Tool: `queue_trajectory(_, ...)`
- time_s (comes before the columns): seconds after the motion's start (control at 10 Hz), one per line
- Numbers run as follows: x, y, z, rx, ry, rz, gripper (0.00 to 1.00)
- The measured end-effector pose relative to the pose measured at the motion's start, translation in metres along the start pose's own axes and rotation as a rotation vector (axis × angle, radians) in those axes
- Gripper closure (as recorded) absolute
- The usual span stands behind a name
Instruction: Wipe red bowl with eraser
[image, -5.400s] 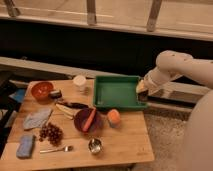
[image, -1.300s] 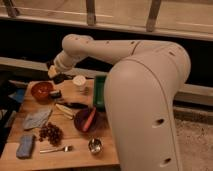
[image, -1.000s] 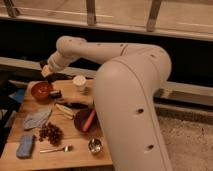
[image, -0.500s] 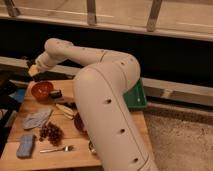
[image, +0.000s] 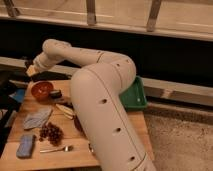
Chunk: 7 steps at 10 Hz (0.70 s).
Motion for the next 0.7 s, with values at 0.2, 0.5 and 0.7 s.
queue_trajectory(0.2,0.009,-0.004,0.006,-0.017,-0.009,0.039,1.0)
queue_trajectory(0.5,0.034,-0.009,0.038,-0.091,-0.068,0.076,1.0)
queue_trajectory(0.7,0.039,-0.012,0.048,-0.118,-0.089,0.089,1.0)
